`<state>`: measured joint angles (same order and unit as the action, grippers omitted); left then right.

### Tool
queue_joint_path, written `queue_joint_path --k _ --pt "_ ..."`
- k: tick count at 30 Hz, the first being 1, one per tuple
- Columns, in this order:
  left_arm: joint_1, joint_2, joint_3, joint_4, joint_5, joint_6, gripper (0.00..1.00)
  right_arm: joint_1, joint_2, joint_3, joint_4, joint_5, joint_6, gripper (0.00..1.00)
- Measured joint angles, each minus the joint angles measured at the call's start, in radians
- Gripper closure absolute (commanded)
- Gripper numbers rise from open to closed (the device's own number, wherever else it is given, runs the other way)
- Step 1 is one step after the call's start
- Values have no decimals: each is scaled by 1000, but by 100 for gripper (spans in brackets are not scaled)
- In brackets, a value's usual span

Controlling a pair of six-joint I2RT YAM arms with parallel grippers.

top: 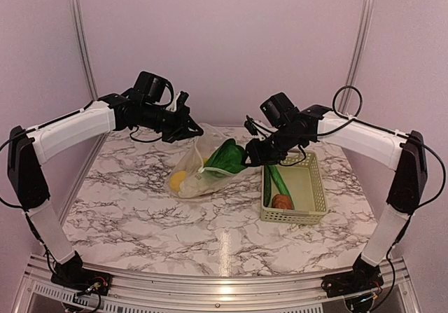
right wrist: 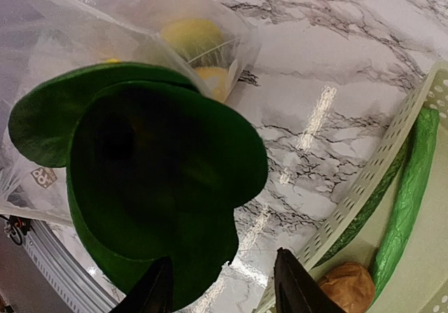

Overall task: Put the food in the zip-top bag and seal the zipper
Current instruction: Place the fake vegetable in the zipper food storage bag.

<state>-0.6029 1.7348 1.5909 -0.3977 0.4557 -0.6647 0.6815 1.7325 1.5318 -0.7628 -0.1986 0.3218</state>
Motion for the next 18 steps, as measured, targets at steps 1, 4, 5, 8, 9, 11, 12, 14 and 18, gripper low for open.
queue_joint_path --k 1,4,5,8,9,11,12,14,18 --pt "0 -1 0 0 0 0 100 0 0 -1 -2 -1 0 52" --pt "0 -2 0 -1 -1 -1 100 0 -8 -3 -2 -12 3 50" --pt "0 -2 0 -2 -1 -2 100 0 -14 -6 -3 -17 4 48" --pt "0 -2 0 -4 -3 -5 100 0 -53 -15 -13 -29 18 47" --pt "0 -2 0 -4 -4 -6 100 0 -71 -19 -14 -33 22 47" --pt "0 -2 0 -4 -6 -9 100 0 -110 -26 -14 -46 31 47" --pt "0 -2 0 -4 -9 -10 100 0 -132 -34 -11 -56 39 48" --pt "0 -2 0 -4 -12 -14 100 0 -174 -70 8 -77 53 51" --pt "0 -2 0 -4 -13 -27 100 0 -212 -180 45 -118 86 53"
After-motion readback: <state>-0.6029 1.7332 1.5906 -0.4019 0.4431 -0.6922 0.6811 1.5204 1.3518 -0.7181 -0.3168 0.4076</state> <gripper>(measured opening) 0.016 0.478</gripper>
